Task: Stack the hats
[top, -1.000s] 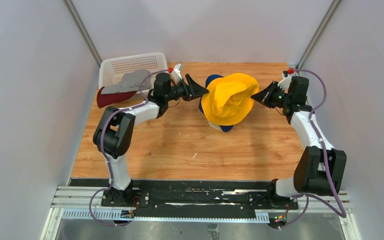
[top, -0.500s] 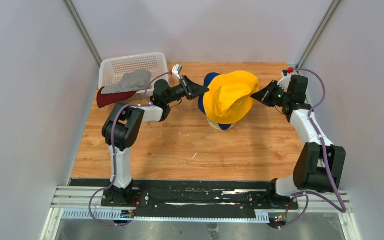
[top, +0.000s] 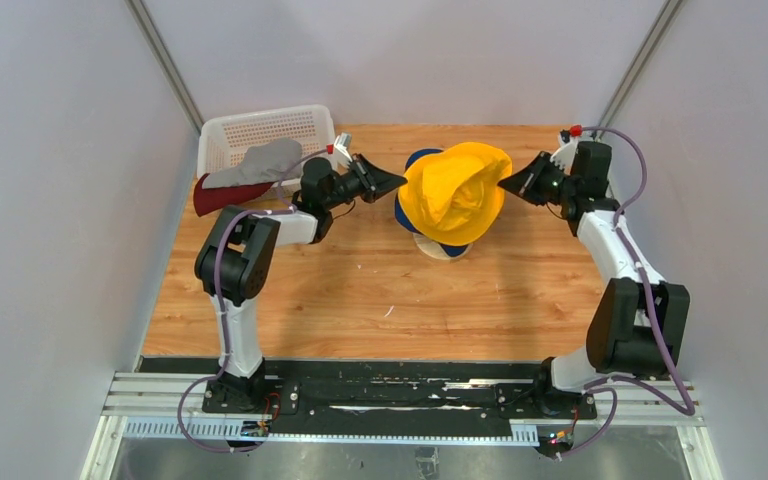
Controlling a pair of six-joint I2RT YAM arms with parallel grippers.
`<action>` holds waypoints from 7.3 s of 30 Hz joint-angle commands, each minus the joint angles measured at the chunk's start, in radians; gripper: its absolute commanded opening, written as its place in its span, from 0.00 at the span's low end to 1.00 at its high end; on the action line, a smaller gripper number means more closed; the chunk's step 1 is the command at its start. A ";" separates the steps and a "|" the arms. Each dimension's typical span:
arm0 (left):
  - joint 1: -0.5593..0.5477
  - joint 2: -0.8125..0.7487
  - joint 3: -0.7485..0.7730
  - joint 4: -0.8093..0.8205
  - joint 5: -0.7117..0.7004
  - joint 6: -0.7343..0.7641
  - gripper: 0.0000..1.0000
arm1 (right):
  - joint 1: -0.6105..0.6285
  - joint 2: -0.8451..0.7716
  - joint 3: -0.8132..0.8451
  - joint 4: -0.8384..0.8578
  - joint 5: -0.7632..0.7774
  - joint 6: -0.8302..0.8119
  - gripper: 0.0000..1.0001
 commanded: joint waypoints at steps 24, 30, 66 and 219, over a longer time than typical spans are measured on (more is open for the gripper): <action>0.003 -0.017 -0.014 -0.210 -0.124 0.201 0.00 | 0.246 0.165 0.086 -0.275 0.593 -0.200 0.01; 0.004 -0.046 -0.087 -0.202 -0.147 0.234 0.00 | 0.246 0.166 0.068 -0.264 0.595 -0.200 0.01; 0.015 -0.692 -0.110 -0.852 -0.784 0.695 0.98 | 0.246 -0.432 -0.004 -0.284 0.748 -0.290 0.59; 0.124 -0.230 0.269 0.609 0.501 -0.134 0.00 | 0.362 -0.191 -0.050 0.620 -0.197 0.437 0.42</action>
